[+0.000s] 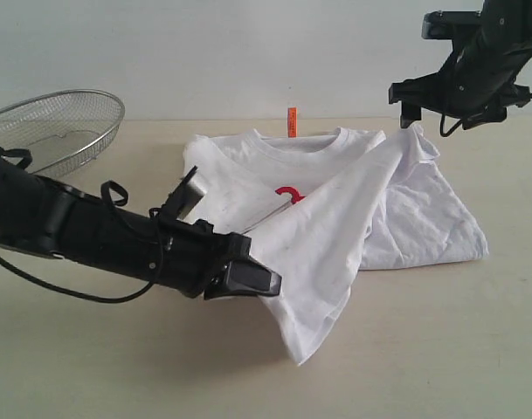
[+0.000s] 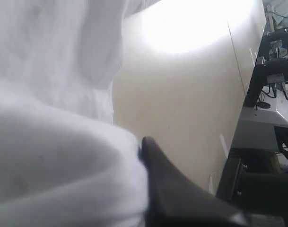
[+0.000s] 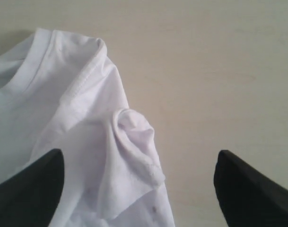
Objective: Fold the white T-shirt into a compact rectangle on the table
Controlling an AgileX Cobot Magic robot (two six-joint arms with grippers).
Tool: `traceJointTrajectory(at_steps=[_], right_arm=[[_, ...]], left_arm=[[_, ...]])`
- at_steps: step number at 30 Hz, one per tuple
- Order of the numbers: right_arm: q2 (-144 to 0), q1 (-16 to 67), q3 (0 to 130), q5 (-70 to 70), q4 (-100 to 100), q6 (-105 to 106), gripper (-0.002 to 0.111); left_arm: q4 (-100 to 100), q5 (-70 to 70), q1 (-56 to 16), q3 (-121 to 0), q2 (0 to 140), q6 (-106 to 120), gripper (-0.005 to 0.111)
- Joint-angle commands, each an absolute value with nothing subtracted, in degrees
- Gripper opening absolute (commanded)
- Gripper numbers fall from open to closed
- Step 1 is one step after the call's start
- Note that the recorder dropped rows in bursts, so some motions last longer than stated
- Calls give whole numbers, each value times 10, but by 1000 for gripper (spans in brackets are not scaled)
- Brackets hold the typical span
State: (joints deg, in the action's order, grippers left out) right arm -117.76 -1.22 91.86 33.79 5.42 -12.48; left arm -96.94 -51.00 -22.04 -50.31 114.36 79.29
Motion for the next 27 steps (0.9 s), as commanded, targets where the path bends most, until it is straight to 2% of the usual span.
traceJointTrajectory(at_steps=[1,19,27], right_arm=[[-1176,-16,921,353,56,-99,77],[-1176,-16,921,369,56,-89,77],[-1176,-16,921,378,54,-89,77]], left_arm=[[-976,-499,-223,-536,1137,764,5],[-999,-440,-132,-652,1137,782,5],[-999,-312,-130,-707,1148,795,5]])
